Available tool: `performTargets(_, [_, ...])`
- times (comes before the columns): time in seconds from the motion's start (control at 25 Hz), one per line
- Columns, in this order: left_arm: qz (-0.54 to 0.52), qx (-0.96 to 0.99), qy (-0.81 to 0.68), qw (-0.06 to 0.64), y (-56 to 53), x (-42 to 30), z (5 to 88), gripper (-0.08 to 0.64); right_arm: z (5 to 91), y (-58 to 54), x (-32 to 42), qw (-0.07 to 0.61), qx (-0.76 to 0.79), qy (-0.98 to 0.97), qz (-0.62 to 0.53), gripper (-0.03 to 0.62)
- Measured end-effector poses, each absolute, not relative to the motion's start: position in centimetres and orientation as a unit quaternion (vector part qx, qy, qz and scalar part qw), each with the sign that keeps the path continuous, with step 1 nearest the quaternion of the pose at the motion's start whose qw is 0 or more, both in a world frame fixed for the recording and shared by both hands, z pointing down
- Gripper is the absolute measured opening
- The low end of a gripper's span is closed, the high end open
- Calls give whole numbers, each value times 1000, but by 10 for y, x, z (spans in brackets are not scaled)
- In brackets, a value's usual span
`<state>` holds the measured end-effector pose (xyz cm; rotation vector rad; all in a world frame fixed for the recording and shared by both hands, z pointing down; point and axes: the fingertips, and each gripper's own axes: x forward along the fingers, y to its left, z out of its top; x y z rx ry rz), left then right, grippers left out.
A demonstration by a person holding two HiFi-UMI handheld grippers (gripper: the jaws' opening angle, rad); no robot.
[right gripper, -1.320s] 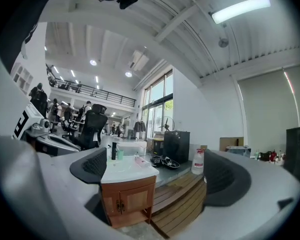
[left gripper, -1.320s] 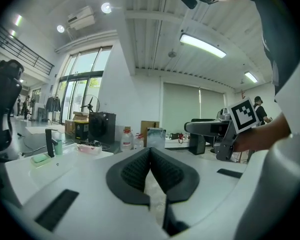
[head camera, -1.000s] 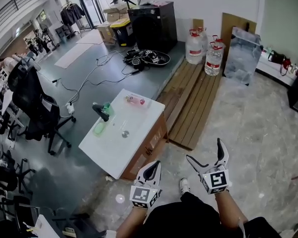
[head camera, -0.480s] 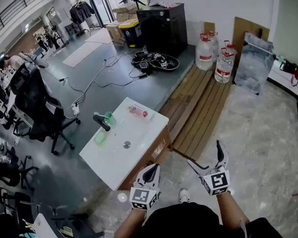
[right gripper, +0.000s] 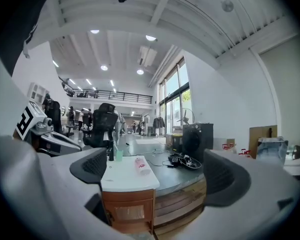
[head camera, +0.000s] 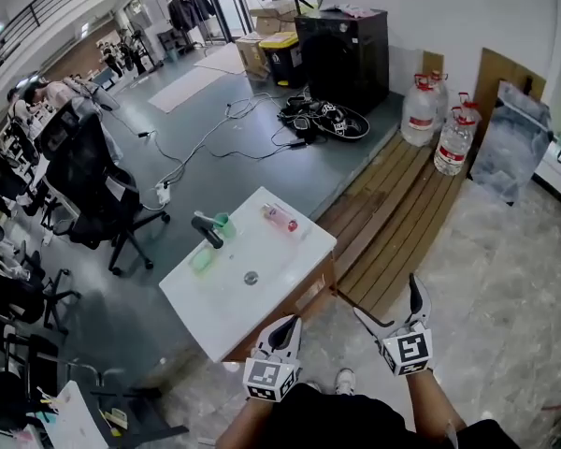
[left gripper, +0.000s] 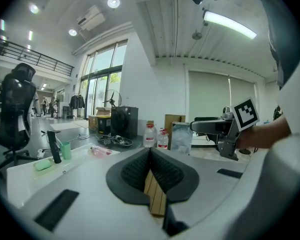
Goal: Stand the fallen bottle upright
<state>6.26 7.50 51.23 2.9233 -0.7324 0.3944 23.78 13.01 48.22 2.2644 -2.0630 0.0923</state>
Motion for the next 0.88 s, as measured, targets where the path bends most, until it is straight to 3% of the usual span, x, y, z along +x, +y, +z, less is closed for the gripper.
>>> performTargets(0.52, [114, 942, -306, 78, -55, 34, 528, 18, 510, -15, 227, 38, 702, -708, 70, 598])
performTargets(0.88, [100, 934, -333, 87, -169, 2, 522, 18, 525, -137, 213, 81, 687, -717, 87, 598])
